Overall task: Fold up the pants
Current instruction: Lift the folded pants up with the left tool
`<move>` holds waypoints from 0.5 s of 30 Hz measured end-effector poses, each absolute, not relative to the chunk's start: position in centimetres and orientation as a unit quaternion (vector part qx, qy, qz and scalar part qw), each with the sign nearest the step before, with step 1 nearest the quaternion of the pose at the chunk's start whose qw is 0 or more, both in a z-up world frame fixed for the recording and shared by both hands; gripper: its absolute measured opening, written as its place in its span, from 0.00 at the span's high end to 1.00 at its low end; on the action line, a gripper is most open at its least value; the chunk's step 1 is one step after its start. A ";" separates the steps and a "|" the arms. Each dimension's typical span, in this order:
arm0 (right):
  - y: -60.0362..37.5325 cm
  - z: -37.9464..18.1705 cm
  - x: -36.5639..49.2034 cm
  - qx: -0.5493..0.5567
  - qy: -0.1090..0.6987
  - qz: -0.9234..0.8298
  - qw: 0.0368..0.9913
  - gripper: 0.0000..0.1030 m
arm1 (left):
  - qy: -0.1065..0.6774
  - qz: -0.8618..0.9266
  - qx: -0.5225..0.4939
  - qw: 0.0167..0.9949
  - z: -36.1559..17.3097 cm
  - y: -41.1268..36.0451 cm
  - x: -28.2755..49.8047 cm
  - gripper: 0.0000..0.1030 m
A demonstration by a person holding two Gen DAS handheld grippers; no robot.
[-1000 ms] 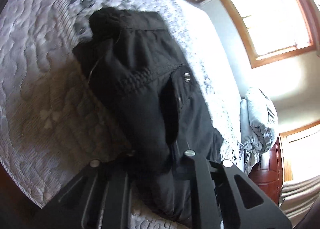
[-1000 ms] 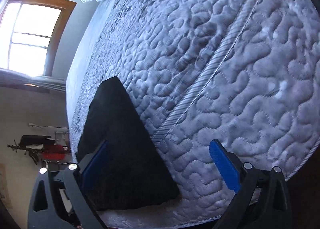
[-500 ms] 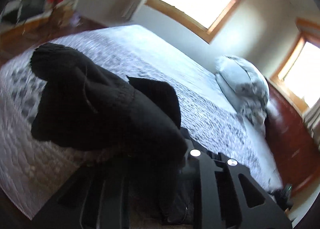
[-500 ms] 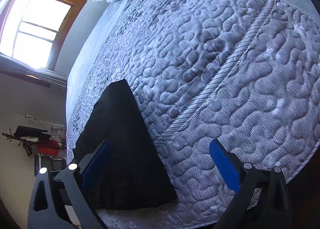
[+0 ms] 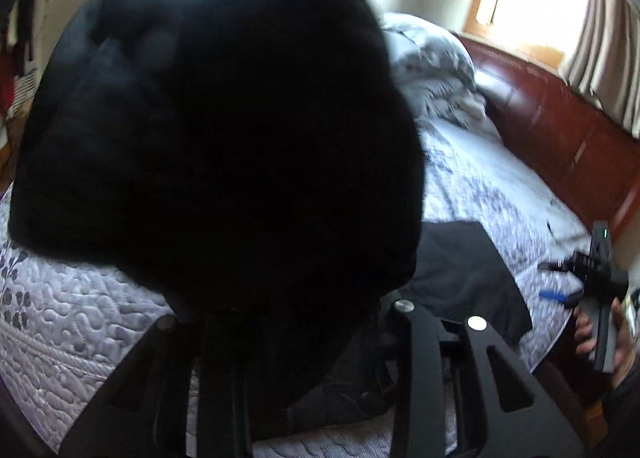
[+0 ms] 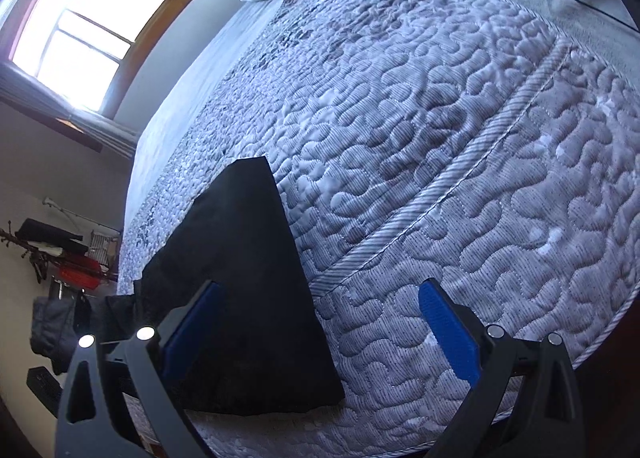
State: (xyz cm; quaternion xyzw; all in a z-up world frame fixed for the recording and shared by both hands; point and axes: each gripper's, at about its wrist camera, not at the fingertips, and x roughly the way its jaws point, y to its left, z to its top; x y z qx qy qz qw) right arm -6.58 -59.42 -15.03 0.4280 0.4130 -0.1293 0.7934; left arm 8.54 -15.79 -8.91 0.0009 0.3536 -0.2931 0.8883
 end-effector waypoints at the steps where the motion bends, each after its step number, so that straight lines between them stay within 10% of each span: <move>1: -59.4 -15.0 -6.6 0.426 0.413 -0.130 0.794 0.03 | 0.358 -0.298 0.015 0.885 -9.2 -16.4 8.4 0.69; 15: -59.2 -13.7 -6.9 0.417 0.393 -0.118 0.811 0.03 | 0.415 -0.382 0.117 0.817 -13.8 -20.8 6.0 0.58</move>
